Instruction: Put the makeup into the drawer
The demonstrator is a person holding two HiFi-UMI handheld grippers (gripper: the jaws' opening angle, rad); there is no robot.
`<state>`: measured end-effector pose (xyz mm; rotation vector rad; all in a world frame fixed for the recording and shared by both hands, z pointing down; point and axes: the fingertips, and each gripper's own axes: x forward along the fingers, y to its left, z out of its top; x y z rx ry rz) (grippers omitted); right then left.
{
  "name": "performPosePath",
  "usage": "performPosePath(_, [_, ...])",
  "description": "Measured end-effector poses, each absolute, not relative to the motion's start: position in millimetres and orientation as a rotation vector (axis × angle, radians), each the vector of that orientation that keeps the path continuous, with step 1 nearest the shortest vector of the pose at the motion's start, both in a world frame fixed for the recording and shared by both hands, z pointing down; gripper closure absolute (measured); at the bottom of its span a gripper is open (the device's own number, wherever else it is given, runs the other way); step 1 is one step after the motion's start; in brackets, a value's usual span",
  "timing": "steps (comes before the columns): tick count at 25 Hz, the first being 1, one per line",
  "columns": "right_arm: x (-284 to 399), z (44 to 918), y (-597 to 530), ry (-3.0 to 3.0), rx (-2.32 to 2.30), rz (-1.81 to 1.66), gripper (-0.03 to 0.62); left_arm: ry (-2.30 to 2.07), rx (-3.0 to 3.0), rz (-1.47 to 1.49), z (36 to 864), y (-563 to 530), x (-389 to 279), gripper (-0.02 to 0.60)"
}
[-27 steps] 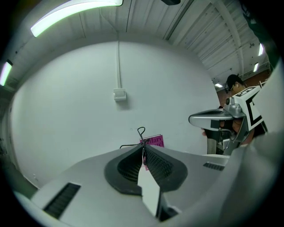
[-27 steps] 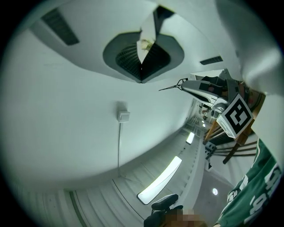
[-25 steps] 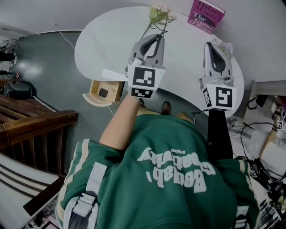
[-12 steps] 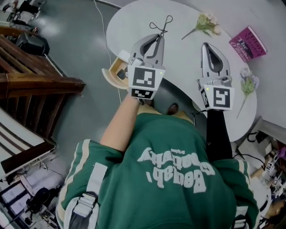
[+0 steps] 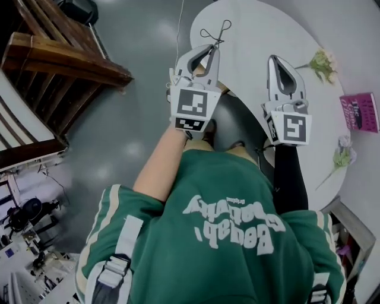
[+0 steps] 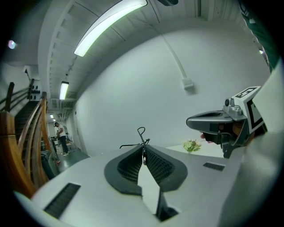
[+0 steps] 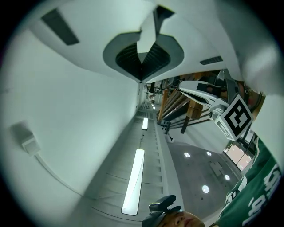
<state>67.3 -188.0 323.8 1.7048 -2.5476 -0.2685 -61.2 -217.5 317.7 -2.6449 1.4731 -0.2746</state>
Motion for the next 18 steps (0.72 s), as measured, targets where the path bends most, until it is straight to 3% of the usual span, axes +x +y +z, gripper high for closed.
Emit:
performPosePath(5, [1.2, 319.5, -219.6, -2.623, 1.590, -0.265, 0.585, 1.604, -2.600, -0.301, 322.3, -234.1, -129.9, 0.548])
performPosePath(11, [-16.8, 320.0, -227.8, -2.646, 1.534, -0.264, 0.585, 1.630, -2.587, -0.332, 334.6, -239.2, -142.9, 0.546])
performPosePath(18, [-26.2, 328.0, -238.2, -2.619, 1.521, -0.244, 0.585, 1.675, -2.678, -0.590, 436.7, -248.9, -166.1, 0.546])
